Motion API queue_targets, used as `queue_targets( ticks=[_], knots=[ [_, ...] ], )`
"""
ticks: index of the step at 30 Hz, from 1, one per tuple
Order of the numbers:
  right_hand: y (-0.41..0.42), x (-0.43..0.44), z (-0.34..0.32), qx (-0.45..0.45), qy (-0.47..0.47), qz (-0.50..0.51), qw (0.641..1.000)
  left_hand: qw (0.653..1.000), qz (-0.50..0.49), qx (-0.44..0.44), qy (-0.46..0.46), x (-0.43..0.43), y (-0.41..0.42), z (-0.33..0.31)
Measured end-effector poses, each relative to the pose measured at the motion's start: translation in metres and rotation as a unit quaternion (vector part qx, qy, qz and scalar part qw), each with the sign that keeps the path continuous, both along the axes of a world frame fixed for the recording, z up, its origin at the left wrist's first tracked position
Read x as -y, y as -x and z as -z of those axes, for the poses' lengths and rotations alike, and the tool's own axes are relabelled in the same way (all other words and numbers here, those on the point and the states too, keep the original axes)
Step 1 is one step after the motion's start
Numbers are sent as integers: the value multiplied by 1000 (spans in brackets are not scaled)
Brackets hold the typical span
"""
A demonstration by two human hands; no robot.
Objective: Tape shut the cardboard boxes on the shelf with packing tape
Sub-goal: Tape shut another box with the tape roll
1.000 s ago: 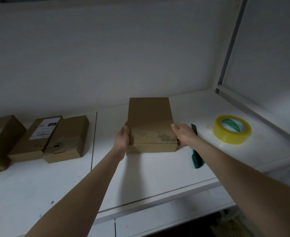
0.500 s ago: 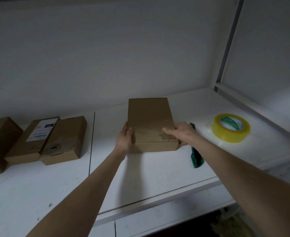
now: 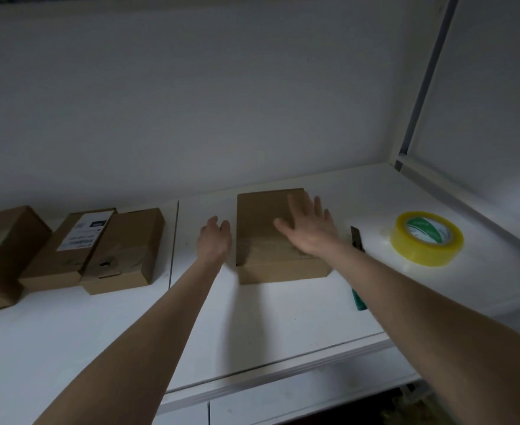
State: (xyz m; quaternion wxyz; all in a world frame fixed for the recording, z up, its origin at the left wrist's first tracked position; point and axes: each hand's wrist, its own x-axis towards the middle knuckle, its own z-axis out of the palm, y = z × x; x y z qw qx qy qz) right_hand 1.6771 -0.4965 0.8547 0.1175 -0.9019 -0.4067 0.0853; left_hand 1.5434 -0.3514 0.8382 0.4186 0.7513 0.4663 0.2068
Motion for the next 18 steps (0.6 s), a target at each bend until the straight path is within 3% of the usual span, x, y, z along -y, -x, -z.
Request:
queue_targets(
  ticks=[6, 18],
  knots=[
    [13, -16, 26, 40, 71, -35, 996, 1000, 13, -5, -7, -5, -7, 6],
    [13, -17, 23, 35, 93, -34, 994, 998, 42, -38, -27, 0, -10, 10]
  ],
)
